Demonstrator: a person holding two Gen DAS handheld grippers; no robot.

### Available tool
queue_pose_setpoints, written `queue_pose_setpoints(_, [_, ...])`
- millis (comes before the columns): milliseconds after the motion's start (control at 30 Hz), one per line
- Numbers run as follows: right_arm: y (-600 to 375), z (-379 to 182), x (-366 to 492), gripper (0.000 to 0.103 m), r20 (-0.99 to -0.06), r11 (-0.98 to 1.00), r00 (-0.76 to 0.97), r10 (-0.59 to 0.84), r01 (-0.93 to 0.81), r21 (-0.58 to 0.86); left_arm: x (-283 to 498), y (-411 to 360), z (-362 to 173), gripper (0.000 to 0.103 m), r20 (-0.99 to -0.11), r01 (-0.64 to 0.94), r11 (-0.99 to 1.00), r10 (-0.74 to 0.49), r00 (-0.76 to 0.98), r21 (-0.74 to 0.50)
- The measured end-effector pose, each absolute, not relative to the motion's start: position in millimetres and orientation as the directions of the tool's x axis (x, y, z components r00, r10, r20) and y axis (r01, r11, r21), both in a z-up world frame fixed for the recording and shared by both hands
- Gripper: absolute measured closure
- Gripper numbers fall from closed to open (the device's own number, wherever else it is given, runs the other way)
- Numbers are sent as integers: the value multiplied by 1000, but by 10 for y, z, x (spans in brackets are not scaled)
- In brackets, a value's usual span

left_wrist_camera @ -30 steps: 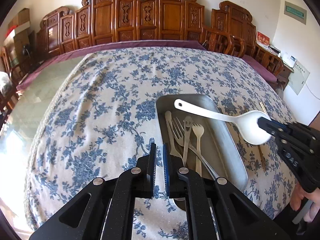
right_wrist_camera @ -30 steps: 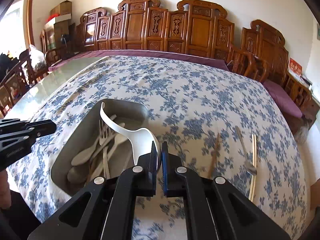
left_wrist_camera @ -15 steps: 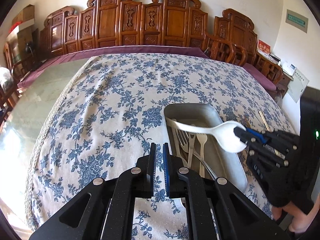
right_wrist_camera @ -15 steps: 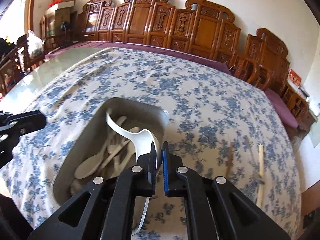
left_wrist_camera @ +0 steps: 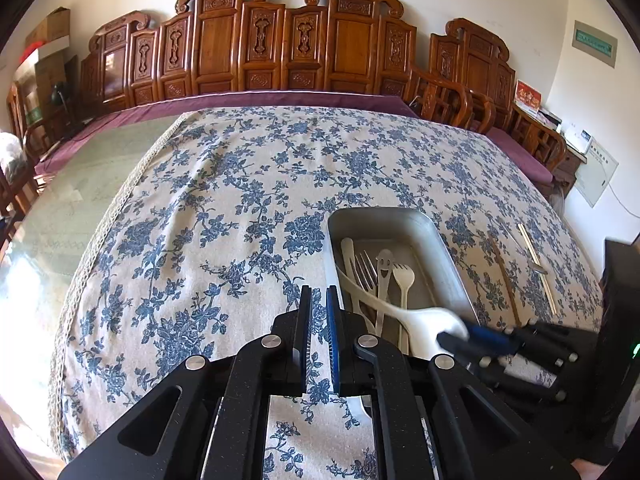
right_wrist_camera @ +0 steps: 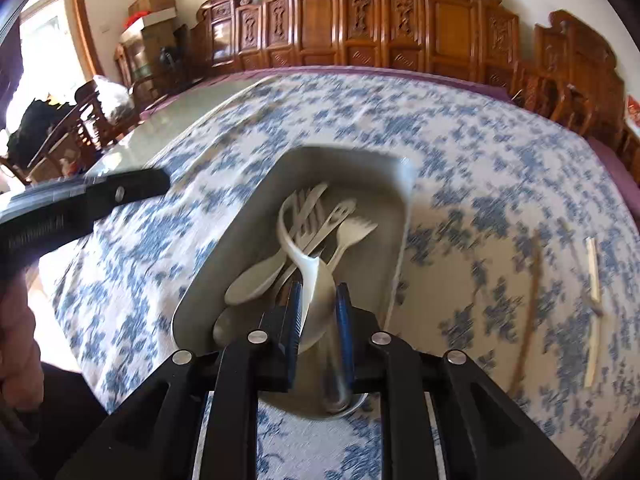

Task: Organize utensils
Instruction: 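Lower the white plastic spoon into the tray and open the right tool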

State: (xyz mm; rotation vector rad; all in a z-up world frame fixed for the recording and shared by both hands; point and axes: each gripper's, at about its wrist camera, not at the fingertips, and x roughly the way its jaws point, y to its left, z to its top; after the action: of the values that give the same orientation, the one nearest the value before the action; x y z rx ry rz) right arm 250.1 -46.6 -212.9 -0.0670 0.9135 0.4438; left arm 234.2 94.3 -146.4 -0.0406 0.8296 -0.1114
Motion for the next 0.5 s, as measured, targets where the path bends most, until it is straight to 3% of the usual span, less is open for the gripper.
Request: queue_pose_setpoints(500, [-886,-1822,2370,71,-717,895,577,391,-419,152,2365,852,-1486,96,-735,103,991,-134,664,-88])
